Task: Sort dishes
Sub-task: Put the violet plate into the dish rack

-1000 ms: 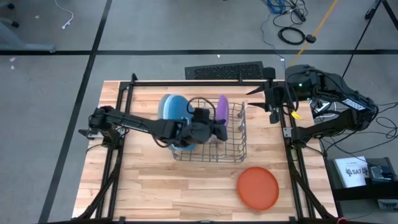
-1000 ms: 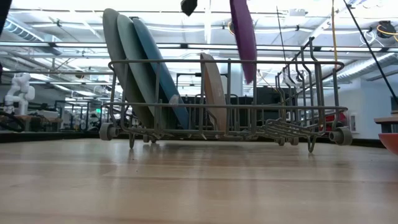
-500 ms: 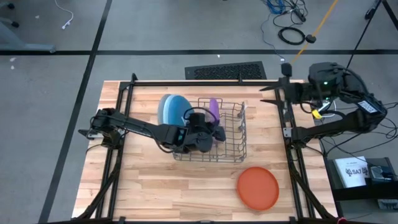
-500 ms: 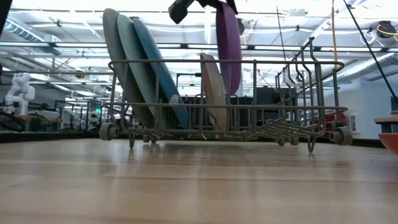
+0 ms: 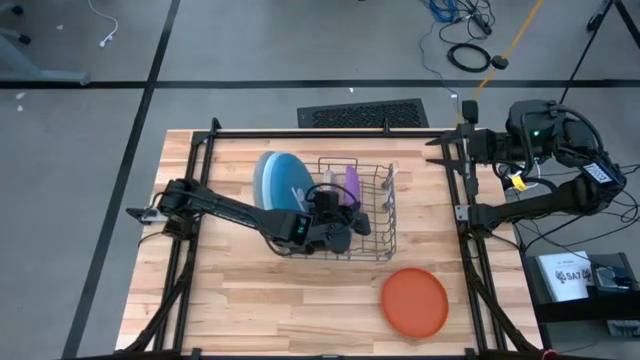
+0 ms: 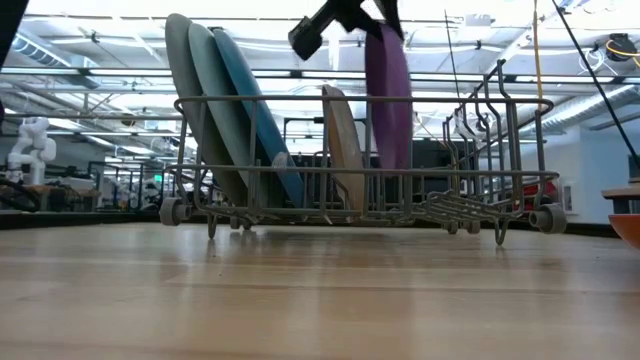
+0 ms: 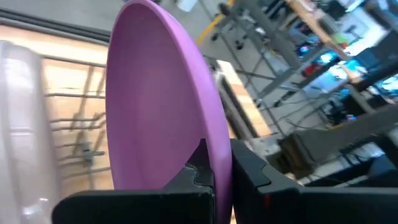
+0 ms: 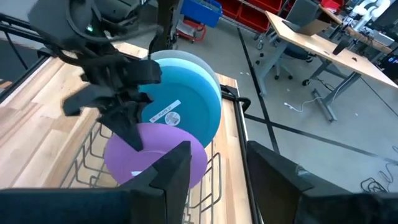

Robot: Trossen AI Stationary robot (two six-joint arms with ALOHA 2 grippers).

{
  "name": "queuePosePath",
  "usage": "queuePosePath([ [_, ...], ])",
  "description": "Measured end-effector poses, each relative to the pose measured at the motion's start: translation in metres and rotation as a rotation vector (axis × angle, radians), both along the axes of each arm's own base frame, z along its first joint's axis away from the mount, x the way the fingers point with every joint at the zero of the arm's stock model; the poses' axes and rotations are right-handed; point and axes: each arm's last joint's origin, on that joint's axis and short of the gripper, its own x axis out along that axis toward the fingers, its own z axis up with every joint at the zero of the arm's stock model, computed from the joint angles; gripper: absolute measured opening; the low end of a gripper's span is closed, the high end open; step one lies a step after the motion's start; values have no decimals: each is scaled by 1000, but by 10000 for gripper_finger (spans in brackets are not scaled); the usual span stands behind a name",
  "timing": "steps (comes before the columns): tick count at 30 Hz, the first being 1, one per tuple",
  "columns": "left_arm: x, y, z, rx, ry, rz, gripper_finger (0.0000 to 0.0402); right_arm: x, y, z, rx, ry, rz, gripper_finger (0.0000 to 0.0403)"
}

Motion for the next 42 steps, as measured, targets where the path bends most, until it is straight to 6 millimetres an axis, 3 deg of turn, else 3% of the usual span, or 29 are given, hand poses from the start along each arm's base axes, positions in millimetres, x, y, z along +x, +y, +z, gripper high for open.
queuePosePath([
  [14,-3,-2,-2,39,51,0,15,0,0,0,14,-1,-5,148],
  [30,6,6,-29,7,110,26,15,1,0,0,21,-1,-8,148],
  [42,3,6,-32,3,137,36,26,1,1,0,31,-2,17,148],
])
